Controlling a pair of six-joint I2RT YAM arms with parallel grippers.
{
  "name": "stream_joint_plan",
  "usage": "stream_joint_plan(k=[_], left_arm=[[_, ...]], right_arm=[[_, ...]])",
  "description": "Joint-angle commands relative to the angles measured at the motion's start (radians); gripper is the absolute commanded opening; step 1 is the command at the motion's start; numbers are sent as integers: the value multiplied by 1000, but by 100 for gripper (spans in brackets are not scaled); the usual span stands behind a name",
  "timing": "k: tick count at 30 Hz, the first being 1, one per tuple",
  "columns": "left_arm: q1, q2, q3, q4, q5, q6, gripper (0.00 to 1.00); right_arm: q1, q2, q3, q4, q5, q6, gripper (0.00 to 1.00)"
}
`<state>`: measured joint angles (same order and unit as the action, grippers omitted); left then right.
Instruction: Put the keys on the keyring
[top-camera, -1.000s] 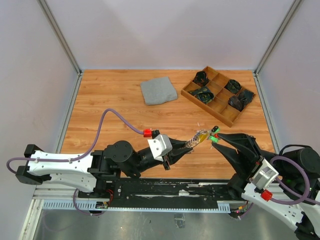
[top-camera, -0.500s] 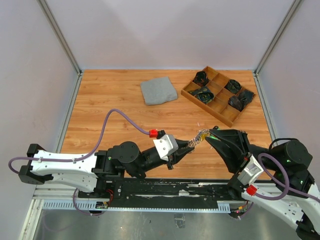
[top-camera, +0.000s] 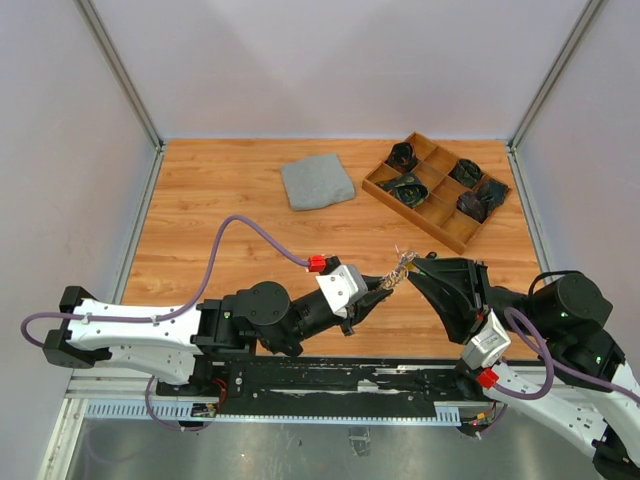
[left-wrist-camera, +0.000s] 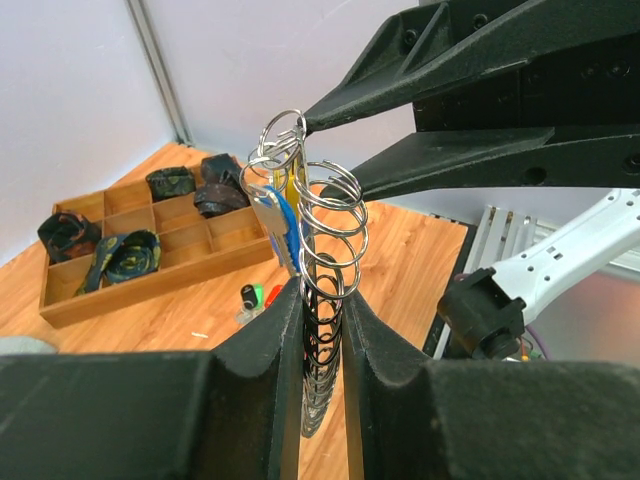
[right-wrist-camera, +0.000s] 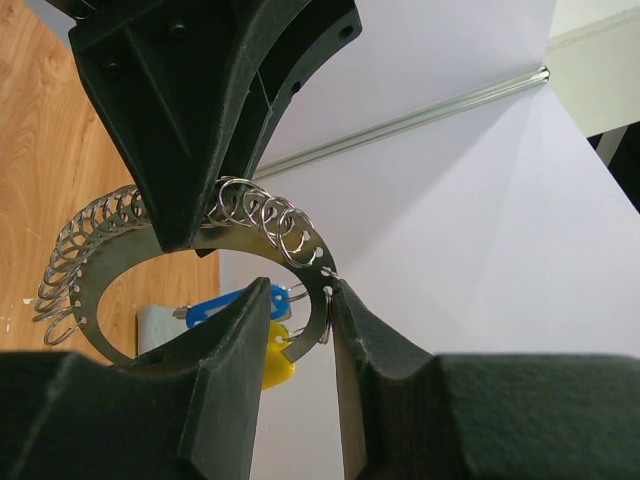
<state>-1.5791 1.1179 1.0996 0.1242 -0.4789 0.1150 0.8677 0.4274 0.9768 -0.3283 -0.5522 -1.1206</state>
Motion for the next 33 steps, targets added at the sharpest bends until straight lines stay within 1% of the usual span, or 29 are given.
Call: stream_joint_plan(k=[1,28,33], left_arm=[[-5,4,40,33,-18,-5,1],[-6,41,61,14,-40,-5,1],[-5,49,67,2,-40,-3,1]], right_arm=[[-12,1,15,21,-31,-26,32],[-12,-10,31,26,-66,-19,25],[-12,-6,37,-2,-71,-26,20]])
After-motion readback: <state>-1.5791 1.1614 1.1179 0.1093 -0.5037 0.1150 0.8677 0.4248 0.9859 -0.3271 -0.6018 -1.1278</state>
